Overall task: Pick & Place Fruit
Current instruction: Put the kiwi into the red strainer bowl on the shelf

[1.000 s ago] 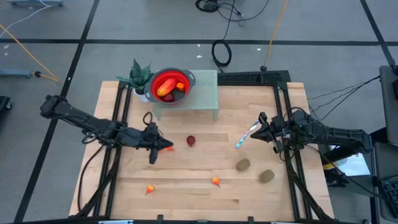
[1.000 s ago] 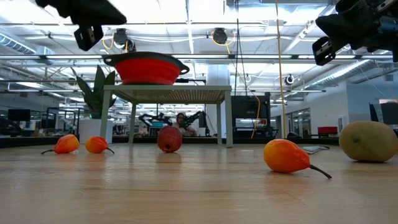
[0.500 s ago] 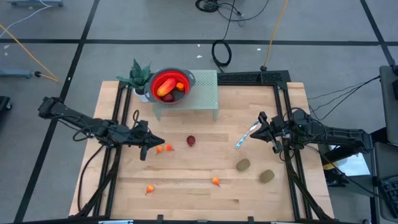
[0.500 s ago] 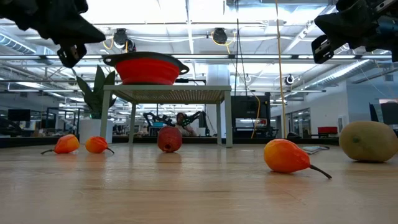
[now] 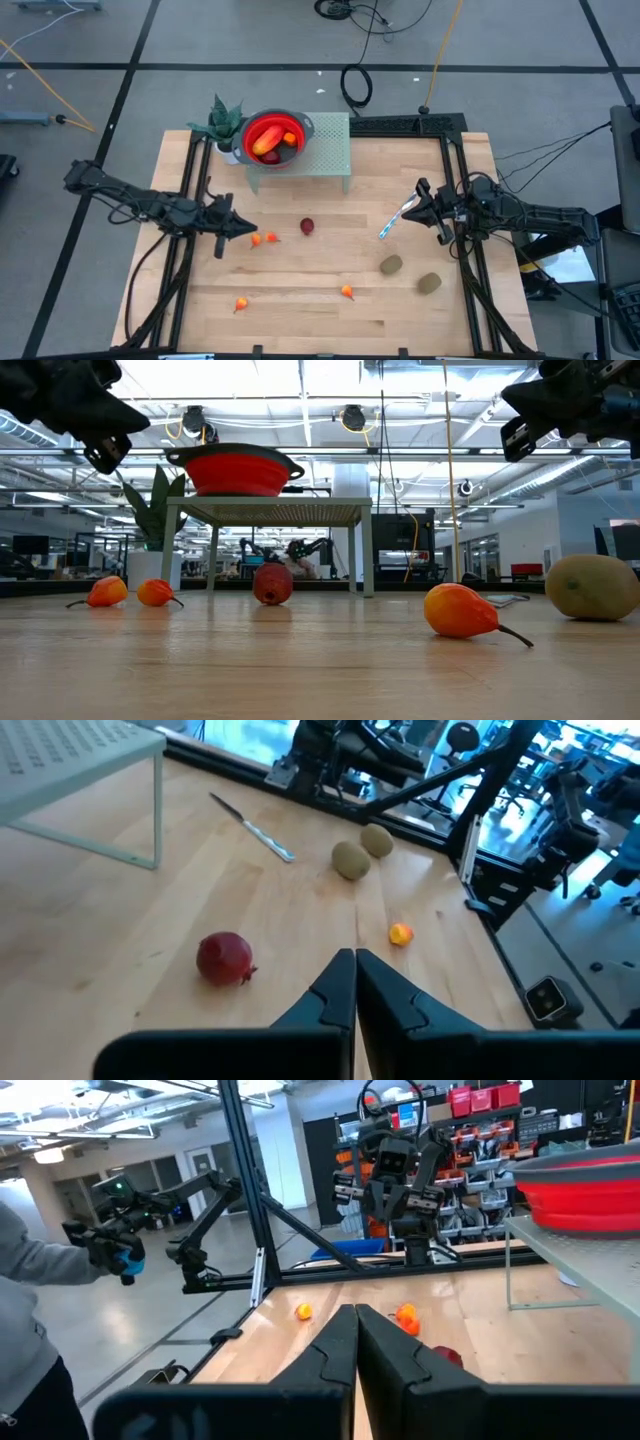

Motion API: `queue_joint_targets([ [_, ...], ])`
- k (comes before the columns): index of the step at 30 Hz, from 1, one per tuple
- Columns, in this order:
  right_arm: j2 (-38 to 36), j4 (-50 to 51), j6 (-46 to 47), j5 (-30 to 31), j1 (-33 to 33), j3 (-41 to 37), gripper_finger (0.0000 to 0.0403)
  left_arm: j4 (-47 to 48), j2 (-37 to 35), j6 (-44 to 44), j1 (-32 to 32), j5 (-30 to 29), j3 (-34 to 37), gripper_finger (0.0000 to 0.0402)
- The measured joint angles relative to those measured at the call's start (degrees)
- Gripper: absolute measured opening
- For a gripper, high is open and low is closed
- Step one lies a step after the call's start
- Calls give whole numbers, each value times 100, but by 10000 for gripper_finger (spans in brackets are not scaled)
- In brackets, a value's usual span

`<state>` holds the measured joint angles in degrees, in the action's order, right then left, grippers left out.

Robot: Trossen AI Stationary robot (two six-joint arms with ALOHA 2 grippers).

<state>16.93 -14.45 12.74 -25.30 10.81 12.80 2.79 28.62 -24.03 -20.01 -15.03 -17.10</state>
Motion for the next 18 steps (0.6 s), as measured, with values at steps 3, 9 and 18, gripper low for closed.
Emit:
queue_joint_targets([
  [3,0,-54,4,8,0,0,0,-4,-176,100,0,-1,110,3],
  [9,0,-144,17,275,-2,0,0,2,-504,209,0,-1,302,9],
  [18,0,-231,201,294,-2,0,0,-7,-946,537,2,-4,504,7],
])
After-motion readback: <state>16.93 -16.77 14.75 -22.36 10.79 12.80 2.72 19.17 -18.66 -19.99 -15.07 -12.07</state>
